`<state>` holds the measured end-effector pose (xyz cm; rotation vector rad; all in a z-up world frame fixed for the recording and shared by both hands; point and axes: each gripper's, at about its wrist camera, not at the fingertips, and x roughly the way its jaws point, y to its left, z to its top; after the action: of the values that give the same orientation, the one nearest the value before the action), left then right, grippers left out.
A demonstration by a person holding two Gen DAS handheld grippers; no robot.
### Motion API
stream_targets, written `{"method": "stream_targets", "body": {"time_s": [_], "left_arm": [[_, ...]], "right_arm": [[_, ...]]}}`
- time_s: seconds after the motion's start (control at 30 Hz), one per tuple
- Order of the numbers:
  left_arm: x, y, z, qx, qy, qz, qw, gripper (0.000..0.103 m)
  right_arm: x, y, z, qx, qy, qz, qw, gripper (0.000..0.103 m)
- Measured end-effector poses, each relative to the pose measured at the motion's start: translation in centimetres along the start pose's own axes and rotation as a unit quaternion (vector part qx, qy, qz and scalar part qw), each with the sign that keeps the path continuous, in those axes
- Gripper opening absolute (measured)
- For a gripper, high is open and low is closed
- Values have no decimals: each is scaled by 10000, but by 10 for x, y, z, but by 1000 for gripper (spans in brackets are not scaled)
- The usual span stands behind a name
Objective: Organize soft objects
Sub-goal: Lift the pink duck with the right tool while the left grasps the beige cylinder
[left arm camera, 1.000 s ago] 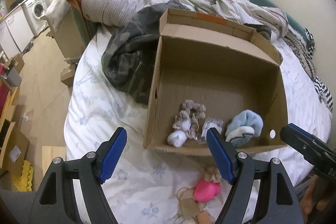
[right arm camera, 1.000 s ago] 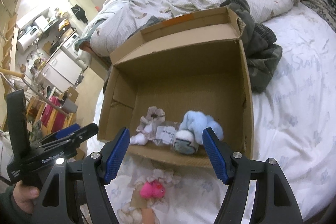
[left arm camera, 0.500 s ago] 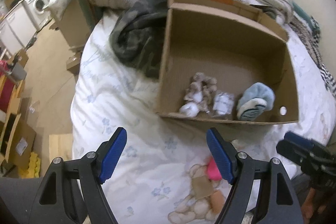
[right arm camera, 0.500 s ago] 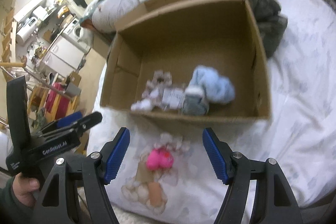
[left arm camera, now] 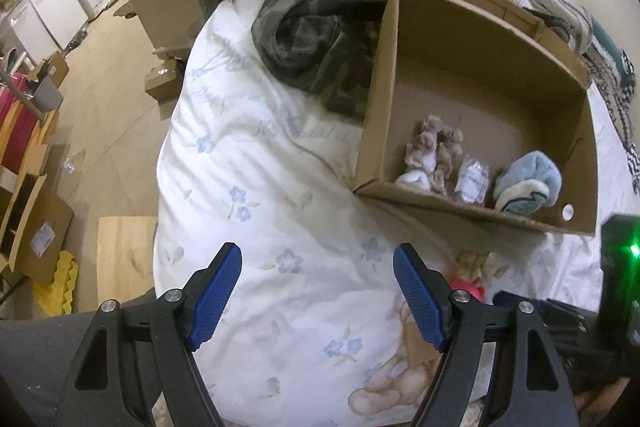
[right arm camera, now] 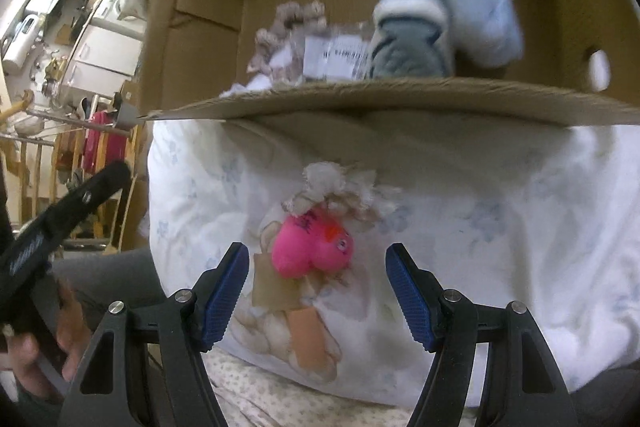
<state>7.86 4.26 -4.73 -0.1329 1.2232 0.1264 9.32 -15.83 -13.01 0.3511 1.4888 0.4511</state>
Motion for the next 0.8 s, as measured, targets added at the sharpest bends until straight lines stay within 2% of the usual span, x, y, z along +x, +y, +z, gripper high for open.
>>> {"method": "stream_targets", "body": {"time_s": [0.1,0.13,0.17,0.2,0.37,0.47,0.67,0.7,0.73,0.77,0.8], "left_arm": [[4,0,-4,26,102,-3,9999,76],[6,0,-5,25,152,-17,9999,76],[8,1,-7,16,216,-45,9998,76],[11,1,-9,-12,330,-106,9994,76],[26,-4,-19,-151,790,-233,9965,76],[32,-18,-23,-32,1022,-355,9941,76],[51,-53,-36,-35,1547,-824,9845,70],[58,-61,-40,26,1683,-824,9823,66],[64,-66,-44,72,1779,-804,9807,53],[68,-69,-47,100,1852,-799,9794,46],[76,-75,-50,158,1984,-800,9767,35]], "right_arm": [[18,2,5,-6,158,-147,9998,74],[22,3,7,-49,190,-198,9996,69],[25,6,7,-93,213,-219,9995,54],[26,8,7,-136,235,-212,9994,50],[13,10,2,-244,170,-75,9995,49],[-6,5,-5,-193,37,31,9998,48],[-39,-14,-13,58,-358,-9,9993,48],[-40,-15,-14,74,-403,-36,9992,48],[-44,-19,-14,103,-436,-50,9990,48],[-47,-23,-15,134,-451,-47,9989,48],[-49,-25,-15,158,-461,-46,9988,48]]}}
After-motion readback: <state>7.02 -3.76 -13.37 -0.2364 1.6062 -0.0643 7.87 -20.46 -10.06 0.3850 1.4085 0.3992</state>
